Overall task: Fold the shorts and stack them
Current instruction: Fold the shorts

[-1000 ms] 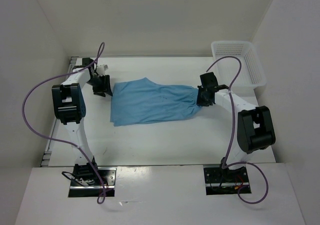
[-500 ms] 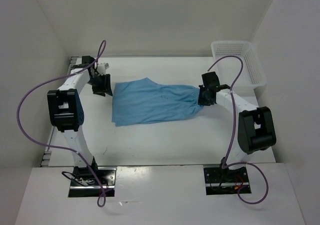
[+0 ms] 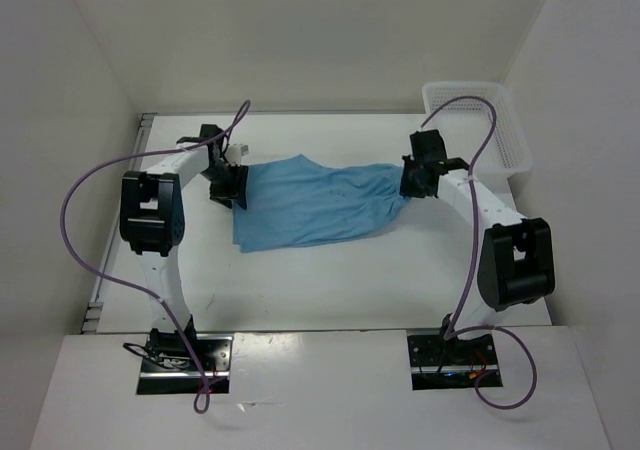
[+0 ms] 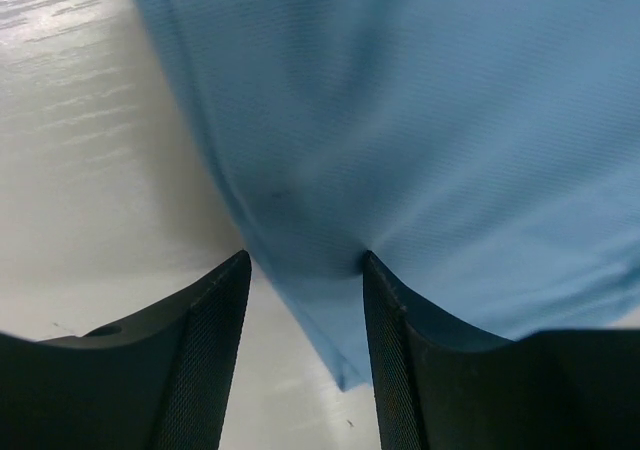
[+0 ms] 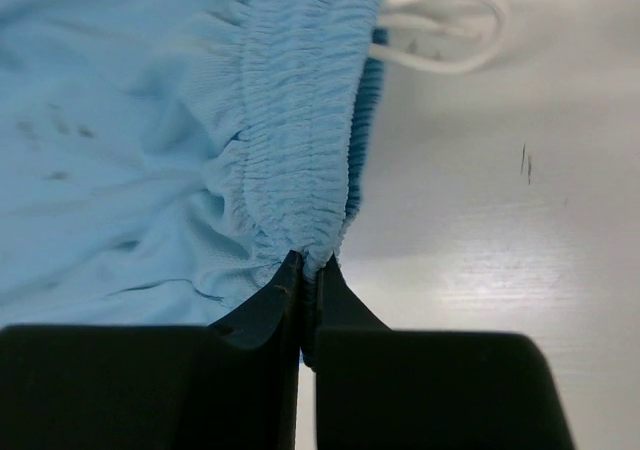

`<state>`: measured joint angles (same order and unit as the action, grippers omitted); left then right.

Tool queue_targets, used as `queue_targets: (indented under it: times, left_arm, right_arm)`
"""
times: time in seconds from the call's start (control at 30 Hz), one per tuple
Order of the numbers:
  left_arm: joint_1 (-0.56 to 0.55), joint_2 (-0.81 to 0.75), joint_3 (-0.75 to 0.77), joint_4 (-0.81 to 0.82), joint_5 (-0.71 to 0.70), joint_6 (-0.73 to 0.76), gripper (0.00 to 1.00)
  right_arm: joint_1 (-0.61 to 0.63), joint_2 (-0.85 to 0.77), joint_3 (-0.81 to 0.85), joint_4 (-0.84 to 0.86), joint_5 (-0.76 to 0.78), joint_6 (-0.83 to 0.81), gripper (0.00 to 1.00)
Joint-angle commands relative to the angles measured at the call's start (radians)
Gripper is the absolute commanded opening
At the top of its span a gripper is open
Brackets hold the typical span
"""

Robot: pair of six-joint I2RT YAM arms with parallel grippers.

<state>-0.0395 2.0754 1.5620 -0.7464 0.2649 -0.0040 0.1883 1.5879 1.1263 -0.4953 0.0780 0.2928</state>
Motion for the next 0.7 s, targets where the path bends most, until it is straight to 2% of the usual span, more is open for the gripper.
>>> queue_targets:
  times: [0.0, 0.2, 0.37, 0.5, 0.67]
  left_arm:
    - [0.012, 0.044, 0.021, 0.025, -0.078, 0.004, 0.57]
    - [-0.008, 0.147, 0.053, 0.05, -0.144, 0.004, 0.58]
    - [-0.019, 0.181, 0.066, 0.059, -0.127, 0.004, 0.43]
    - [-0.019, 0.19, 0.089, 0.059, -0.104, 0.004, 0.32]
    - [-0.01, 0.21, 0.116, 0.041, -0.07, 0.004, 0.22]
  right_arm:
    - [0.063, -0.043, 0.137, -0.008, 0.065, -0.029, 0.0]
    - [0.307, 0.107, 0.348, -0.097, 0.178, -0.086, 0.0]
    - [0.515, 0.335, 0.63, -0.192, 0.246, -0.198, 0.0]
    - [0.614, 0.478, 0.853, -0.238, 0.235, -0.26, 0.0]
    - [0.698, 0.59, 1.001, -0.27, 0.218, -0.308, 0.0]
